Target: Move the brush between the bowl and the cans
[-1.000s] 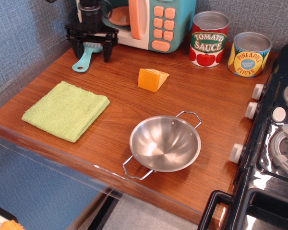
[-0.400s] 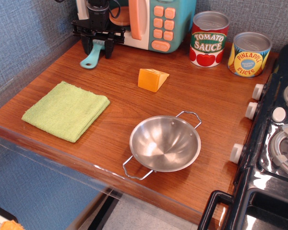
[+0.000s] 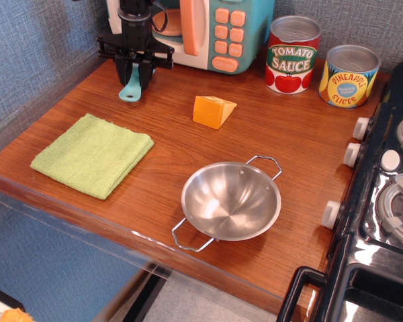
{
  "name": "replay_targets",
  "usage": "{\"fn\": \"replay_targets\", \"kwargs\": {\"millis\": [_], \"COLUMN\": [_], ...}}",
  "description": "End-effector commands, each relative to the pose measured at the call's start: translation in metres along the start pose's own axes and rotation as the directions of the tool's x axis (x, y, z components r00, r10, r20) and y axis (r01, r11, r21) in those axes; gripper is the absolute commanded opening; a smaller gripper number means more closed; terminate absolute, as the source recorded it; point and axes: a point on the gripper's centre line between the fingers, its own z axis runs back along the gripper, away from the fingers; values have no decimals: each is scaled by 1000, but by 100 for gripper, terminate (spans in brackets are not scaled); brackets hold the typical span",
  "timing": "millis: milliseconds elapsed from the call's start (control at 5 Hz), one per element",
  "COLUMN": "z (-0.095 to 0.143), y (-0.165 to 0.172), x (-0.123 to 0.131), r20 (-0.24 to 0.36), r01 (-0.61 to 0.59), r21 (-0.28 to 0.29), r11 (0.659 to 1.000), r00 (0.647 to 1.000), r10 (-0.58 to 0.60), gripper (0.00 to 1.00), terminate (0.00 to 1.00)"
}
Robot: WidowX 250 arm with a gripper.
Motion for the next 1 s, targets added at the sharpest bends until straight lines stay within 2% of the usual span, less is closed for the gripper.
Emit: {"fn": "replay_targets", "kwargs": {"millis": [0, 200, 400, 600, 800], "z": [127, 134, 129, 117, 90], "y": [-12, -55, -102, -149, -185], "x": [-16, -31, -50, -72, -84], "r20": [278, 271, 259, 235, 187], "r01": [39, 157, 297, 400, 427], "r21": [-102, -148, -153, -137, -102], "r11": [994, 976, 943, 906, 898], "r00": [961, 956, 933, 902, 895], "r10": [-9, -112, -252, -362, -404], "gripper": [0, 0, 0, 0, 0], "terminate": [0, 0, 0, 0, 0]}}
